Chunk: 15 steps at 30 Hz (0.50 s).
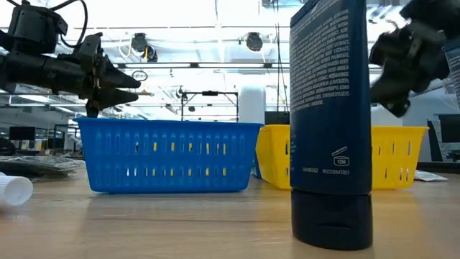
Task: Pick & Place Travel size toiletries
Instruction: Put the right toothpaste into the top right blue bin
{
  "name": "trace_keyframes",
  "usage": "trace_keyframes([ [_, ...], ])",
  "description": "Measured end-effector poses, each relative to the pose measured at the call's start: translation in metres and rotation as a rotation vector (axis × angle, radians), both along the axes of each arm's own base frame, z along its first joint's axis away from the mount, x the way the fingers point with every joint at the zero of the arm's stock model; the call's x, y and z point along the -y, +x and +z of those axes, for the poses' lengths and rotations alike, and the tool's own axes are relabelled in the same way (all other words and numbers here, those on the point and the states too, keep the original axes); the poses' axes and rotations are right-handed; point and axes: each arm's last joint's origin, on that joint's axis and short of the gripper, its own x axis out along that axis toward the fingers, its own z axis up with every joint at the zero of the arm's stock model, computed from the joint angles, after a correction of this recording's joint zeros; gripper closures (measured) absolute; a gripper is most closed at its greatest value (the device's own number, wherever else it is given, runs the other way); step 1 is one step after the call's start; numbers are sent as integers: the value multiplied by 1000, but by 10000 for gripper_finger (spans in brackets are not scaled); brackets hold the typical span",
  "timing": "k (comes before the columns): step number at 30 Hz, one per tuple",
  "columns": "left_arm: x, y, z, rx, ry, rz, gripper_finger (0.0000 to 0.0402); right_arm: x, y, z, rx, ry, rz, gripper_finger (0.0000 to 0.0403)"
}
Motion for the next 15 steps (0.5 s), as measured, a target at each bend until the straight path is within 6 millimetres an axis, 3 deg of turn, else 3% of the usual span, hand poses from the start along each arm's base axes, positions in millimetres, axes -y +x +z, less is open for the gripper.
trace_keyframes([
  [3, 0, 0, 1, 9, 5, 3, 215, 1, 9, 13, -127, 51, -27, 370],
  [9, -1, -1, 1, 6, 6, 53, 215, 3, 30, 16, -430, 135, -89, 321],
  [15, -1, -1, 1, 4, 6, 53, 215, 6, 51, 1, -560, 144, -105, 264],
])
